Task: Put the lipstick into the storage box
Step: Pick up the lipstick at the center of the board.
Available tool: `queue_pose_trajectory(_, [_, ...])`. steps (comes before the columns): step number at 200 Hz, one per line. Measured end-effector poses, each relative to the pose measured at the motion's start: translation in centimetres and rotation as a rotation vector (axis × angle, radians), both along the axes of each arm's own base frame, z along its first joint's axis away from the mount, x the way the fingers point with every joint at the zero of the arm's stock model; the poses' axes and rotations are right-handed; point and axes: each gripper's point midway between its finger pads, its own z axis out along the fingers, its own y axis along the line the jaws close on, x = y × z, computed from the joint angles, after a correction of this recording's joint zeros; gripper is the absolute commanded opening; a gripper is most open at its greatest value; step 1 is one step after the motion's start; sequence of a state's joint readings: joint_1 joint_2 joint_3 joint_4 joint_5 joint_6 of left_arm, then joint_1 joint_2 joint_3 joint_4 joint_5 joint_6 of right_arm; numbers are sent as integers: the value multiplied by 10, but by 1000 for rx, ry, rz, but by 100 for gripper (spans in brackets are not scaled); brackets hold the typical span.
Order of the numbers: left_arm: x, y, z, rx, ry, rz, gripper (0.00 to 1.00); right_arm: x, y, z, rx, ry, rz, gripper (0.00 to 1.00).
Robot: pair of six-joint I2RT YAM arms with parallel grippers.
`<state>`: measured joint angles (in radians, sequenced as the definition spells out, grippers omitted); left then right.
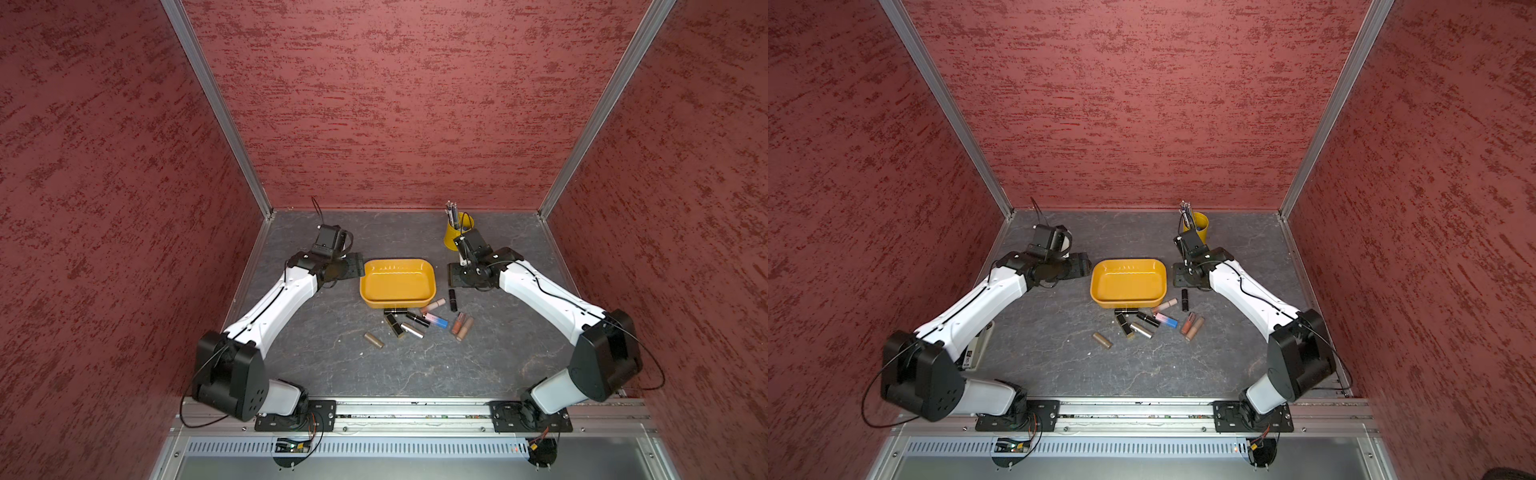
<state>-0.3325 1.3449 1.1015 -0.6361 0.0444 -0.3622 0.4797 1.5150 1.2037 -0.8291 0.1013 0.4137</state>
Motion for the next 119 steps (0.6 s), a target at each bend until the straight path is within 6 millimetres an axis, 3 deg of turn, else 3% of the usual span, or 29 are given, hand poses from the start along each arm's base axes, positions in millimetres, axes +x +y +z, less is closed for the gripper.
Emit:
queue_pose_trajectory(25, [-27,-25,2,-73,-25,-81,86,-38,-19,-14,-4,63,-54,83])
queue_pose_trajectory(50, [-59,-58,-22,-113,20,-177,86,-69,-27,-22,16,104,-77,87])
queue_pose_trajectory(91, [-108,-97,-62,-158,112,-278,86,-100,-12,-40,35,176,-26,88])
queue_pose_trajectory(119, [-129,-117,-68,-165,127,-329,86,-114,-18,-61,23,230,-60,83])
